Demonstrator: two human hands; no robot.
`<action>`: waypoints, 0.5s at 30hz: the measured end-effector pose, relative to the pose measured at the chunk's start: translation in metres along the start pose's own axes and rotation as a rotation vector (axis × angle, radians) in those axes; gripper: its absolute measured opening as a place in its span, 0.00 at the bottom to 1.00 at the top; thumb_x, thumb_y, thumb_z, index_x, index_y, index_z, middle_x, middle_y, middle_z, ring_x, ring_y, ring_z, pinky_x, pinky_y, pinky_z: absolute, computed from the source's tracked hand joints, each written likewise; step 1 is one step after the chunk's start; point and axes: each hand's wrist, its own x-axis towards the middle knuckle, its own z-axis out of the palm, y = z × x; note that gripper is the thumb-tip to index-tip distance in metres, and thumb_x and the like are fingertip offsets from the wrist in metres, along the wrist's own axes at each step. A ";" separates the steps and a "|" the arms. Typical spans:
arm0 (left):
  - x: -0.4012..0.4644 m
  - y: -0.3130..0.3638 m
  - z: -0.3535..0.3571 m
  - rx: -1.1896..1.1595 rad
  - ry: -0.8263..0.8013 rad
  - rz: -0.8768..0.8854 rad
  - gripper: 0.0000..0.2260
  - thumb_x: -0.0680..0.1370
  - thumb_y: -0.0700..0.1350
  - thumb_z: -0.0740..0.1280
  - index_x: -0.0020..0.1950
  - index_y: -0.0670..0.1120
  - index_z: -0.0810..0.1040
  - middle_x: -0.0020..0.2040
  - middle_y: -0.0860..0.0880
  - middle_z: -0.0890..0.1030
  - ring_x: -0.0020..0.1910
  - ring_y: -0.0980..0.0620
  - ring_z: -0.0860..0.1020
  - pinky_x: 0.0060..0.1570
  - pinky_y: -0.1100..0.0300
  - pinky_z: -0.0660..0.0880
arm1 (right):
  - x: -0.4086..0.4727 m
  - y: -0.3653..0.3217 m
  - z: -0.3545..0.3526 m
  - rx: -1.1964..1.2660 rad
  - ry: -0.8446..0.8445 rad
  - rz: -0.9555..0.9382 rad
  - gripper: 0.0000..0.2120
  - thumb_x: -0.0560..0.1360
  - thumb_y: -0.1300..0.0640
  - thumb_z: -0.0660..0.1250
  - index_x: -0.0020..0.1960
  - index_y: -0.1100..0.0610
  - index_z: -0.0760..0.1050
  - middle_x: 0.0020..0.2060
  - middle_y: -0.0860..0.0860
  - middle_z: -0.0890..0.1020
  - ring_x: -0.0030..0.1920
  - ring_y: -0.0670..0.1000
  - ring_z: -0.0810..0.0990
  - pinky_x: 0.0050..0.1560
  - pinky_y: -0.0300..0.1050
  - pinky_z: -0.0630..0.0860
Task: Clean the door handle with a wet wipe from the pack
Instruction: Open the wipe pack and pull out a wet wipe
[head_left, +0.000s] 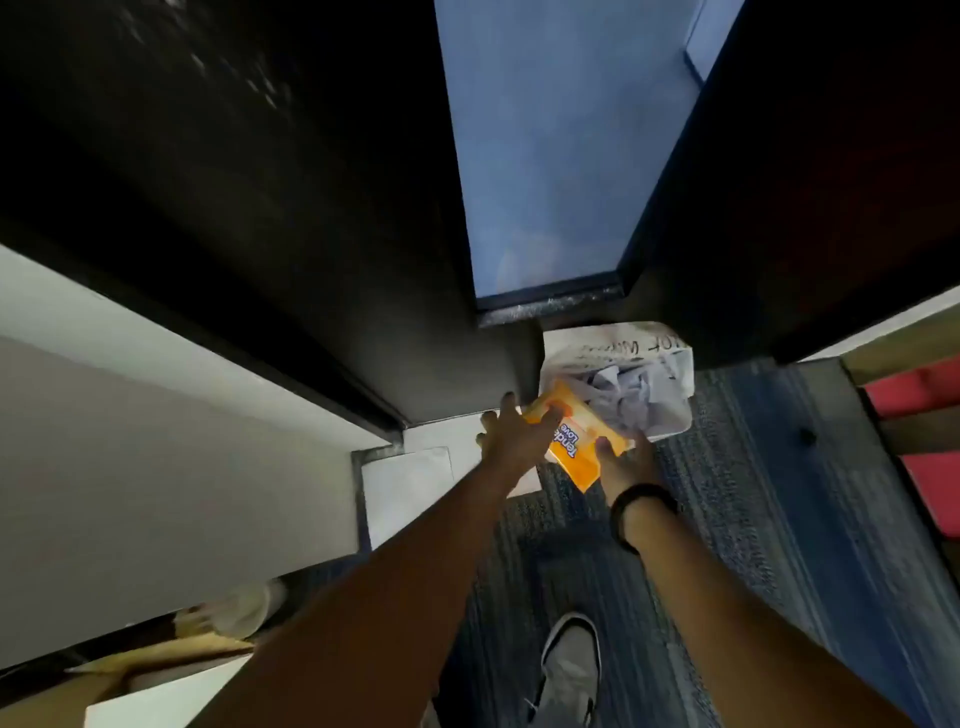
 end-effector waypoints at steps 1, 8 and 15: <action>0.009 -0.003 0.006 -0.024 -0.014 0.005 0.42 0.77 0.67 0.68 0.85 0.53 0.55 0.82 0.39 0.60 0.79 0.34 0.62 0.77 0.43 0.65 | 0.011 0.006 0.008 0.039 0.038 0.022 0.29 0.82 0.50 0.66 0.80 0.53 0.60 0.77 0.59 0.68 0.72 0.63 0.72 0.70 0.60 0.72; 0.034 -0.025 0.030 -0.267 0.032 0.047 0.22 0.78 0.44 0.75 0.71 0.43 0.76 0.66 0.41 0.82 0.57 0.44 0.82 0.50 0.57 0.80 | 0.046 0.036 0.023 0.147 0.210 0.047 0.25 0.77 0.58 0.72 0.70 0.62 0.68 0.67 0.62 0.76 0.63 0.62 0.78 0.61 0.56 0.75; -0.022 -0.015 -0.011 -0.604 -0.160 -0.003 0.20 0.77 0.33 0.74 0.67 0.42 0.75 0.60 0.42 0.82 0.49 0.49 0.83 0.48 0.56 0.83 | -0.025 0.004 -0.020 0.268 0.176 -0.213 0.24 0.77 0.65 0.72 0.69 0.52 0.69 0.53 0.53 0.84 0.49 0.53 0.83 0.49 0.43 0.81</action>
